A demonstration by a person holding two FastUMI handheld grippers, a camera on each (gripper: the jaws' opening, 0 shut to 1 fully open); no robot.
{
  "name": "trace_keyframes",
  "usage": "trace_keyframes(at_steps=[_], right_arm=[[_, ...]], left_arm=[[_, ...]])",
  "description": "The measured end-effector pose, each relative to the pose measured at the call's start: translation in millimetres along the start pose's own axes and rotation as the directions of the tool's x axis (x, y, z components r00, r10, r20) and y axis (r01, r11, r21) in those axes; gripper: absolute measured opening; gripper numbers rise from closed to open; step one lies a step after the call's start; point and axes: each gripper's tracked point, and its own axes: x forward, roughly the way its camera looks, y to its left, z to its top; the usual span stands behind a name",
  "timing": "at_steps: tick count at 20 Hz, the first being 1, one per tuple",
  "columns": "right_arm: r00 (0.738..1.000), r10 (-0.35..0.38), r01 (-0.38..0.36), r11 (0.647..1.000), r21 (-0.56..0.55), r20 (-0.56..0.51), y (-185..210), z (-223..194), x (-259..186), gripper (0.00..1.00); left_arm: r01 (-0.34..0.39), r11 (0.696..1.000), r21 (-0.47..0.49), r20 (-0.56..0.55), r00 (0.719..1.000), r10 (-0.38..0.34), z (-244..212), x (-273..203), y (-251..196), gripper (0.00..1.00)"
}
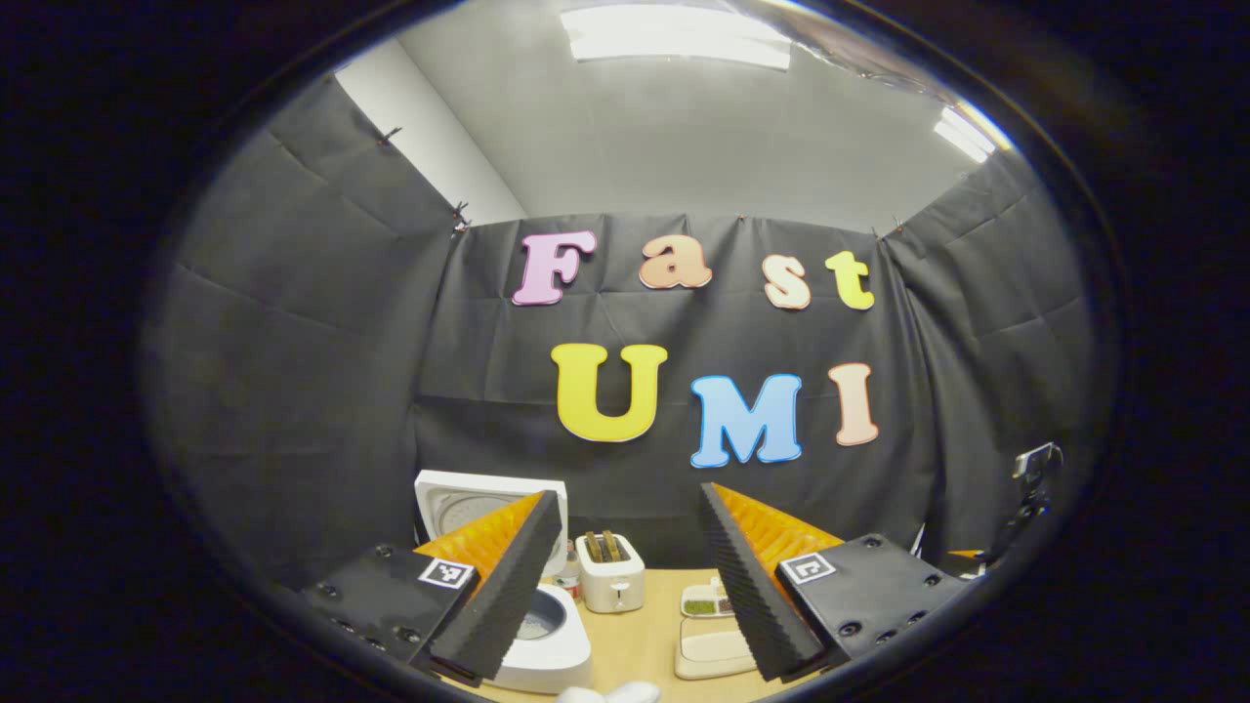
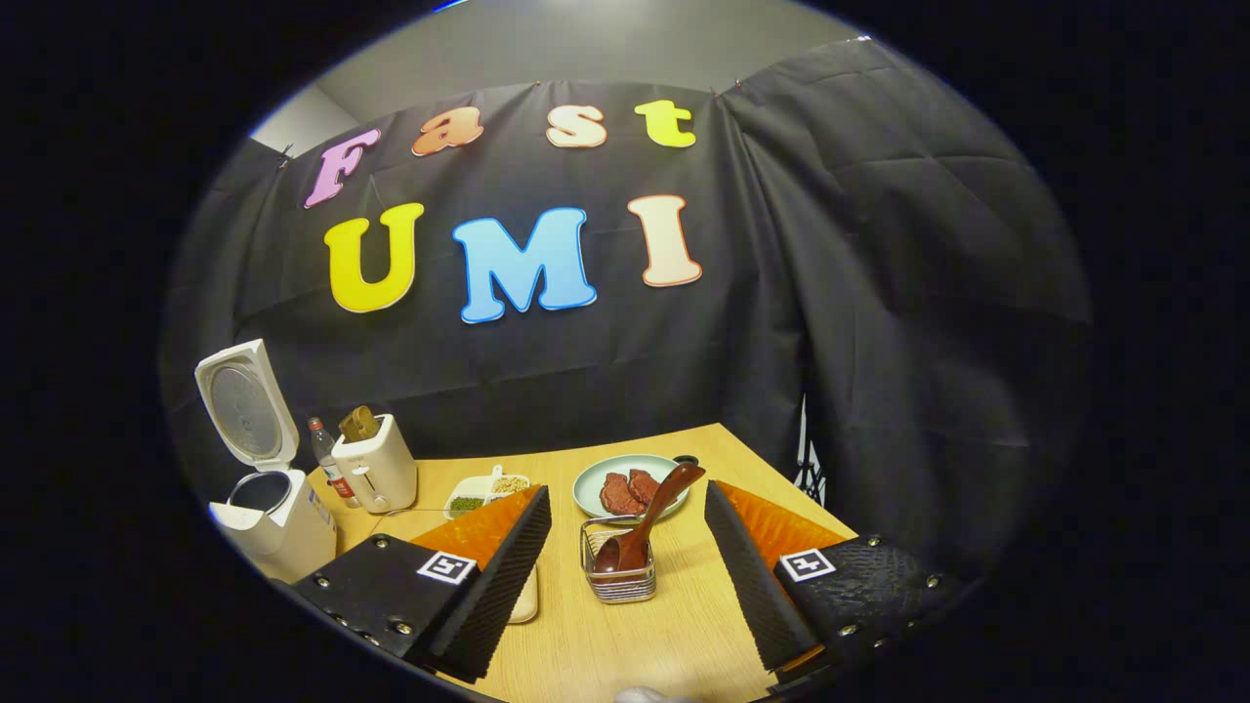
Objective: Close the left gripper, press the button to open the rice cooker; take a wooden spoon from the chopstick holder with the right hand, scoop a spoonful of rice and pour it into the rice cooker, then put the wooden spoon back into the chopstick holder.
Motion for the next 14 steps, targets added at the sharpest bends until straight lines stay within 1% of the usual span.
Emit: trace_keyframes(at_steps=[1,2,3,5,6,8,9,10,12,14], right_arm=[[1.000,-0.003,0.003,1.000,0.010,-0.005,-2,-7,14,0.97],[1.000,-0.009,0.009,1.000,0.015,-0.018,-5,-16,27,0.97],[0.999,-0.018,0.019,1.000,0.022,-0.030,-8,-25,42,0.97],[0.998,-0.012,0.015,0.998,0.053,-0.068,-12,-43,67,0.97],[0.996,-0.021,0.026,0.998,0.057,-0.083,-14,-51,77,0.97],[0.996,-0.033,0.037,0.998,0.046,-0.086,-19,-58,101,0.97],[0.995,-0.032,0.037,0.998,0.050,-0.092,-20,-61,112,0.97],[0.995,-0.025,0.032,0.997,0.067,-0.100,-20,-64,123,0.97],[0.991,-0.044,0.056,0.994,0.094,-0.126,-27,-70,145,0.97],[0.990,-0.038,0.053,0.992,0.115,-0.133,-27,-72,159,0.97]], left_arm=[[-0.005,1.000,0.003,0.000,1.000,0.005,-3,1,-2,0.99],[-0.009,1.000,0.003,0.002,1.000,0.009,-3,2,-4,0.96],[-0.010,1.000,0.004,-0.004,1.000,0.010,-7,3,-7,0.99],[-0.020,1.000,0.020,-0.016,1.000,0.020,-13,6,-8,0.99],[-0.028,0.999,0.030,-0.019,0.999,0.028,-15,7,-9,0.99],[-0.034,0.999,0.040,-0.019,0.999,0.034,-17,10,-10,0.99],[-0.032,0.998,0.048,-0.023,0.999,0.033,-20,13,-13,0.98],[-0.040,0.998,0.056,-0.030,0.999,0.042,-23,15,-11,0.99],[-0.049,0.998,0.046,-0.038,0.998,0.051,-26,20,-14,0.99],[-0.056,0.998,0.037,-0.045,0.997,0.058,-28,24,-13,0.99]])
